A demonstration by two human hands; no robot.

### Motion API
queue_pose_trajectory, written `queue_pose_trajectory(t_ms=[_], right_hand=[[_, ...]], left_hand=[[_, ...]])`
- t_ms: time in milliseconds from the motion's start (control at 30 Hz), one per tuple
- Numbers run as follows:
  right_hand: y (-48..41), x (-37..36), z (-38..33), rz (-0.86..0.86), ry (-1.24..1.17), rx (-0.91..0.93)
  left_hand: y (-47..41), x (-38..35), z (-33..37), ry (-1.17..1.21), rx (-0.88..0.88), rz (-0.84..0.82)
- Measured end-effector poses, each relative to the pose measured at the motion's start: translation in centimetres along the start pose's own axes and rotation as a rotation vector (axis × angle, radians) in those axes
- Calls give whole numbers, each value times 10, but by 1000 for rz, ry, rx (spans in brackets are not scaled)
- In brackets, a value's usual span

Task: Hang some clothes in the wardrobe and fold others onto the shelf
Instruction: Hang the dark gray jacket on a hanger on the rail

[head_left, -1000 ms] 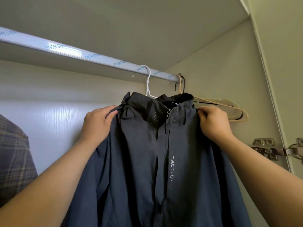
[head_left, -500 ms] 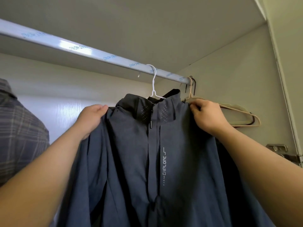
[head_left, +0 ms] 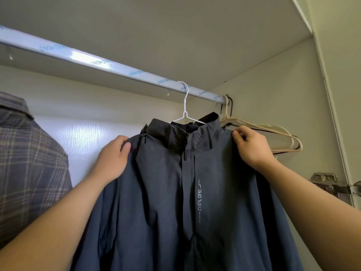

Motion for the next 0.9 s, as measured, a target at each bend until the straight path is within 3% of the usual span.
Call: queue_pose_trajectory(t_ms=[133, 300, 433, 533, 633, 767, 900], right_hand=[[6, 3, 5, -4, -8, -4], [15, 0, 16, -47, 72, -2], [20, -1, 22, -28, 62, -40], [20, 2, 20, 19, 59, -60], [20, 6, 17, 32, 58, -86], [14, 12, 17, 18, 98, -35], [7, 19, 17, 4, 130, 0]], left_hand=[[18, 3, -31, 92, 99, -64], [28, 24, -28, 261, 126, 144], [25, 29, -43, 482, 278, 261], [21, 31, -48, 699, 345, 267], [18, 36, -38, 528, 248, 196], [6, 70, -21, 215, 82, 340], [-19, 88, -3, 144, 45, 417]])
Point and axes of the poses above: each hand's wrist, its own y-axis away from the middle knuckle, its own x-axis out of the back of the hand, z = x × y, the point moved 8 cm from there along -y, towards the middle knuckle, and after that the axes turned 3 degrees about x, right-handed, at the moved point
